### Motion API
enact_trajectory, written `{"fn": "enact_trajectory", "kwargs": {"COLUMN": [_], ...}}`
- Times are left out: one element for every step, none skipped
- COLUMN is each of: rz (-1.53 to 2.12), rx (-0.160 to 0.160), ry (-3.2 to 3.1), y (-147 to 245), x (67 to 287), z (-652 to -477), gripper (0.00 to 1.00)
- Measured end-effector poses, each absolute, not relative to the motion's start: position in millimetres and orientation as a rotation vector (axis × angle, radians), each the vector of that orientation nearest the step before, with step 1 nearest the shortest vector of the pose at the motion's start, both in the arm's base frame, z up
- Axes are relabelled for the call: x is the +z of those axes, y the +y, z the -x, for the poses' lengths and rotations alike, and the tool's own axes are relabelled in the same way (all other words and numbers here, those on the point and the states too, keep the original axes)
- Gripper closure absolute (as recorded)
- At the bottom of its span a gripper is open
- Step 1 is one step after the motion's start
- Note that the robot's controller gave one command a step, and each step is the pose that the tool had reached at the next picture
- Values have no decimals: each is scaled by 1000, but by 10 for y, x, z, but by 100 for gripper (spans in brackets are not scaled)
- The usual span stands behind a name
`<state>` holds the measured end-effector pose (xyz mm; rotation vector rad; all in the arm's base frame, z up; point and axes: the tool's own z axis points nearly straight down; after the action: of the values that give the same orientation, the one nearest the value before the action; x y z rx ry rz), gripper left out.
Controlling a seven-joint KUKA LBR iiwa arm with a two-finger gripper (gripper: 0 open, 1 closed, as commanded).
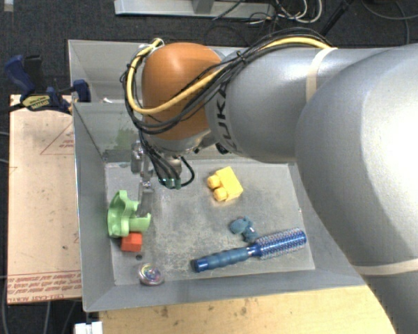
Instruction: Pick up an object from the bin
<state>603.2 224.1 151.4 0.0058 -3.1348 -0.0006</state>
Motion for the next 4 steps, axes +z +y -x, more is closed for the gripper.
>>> {"fn": "enact_trajectory", "kwargs": {"rz": [0,1,-599,-734], "rx": [-3,-3,-2,-2], "ry": [-3142,-3142,-3081,-3061], "y": [2231,2230,2427,2401], "x": [1558,1558,1191,737], "z": [-6055,-6056,-5736,-5547], "gripper": [100,0,0,0]}}
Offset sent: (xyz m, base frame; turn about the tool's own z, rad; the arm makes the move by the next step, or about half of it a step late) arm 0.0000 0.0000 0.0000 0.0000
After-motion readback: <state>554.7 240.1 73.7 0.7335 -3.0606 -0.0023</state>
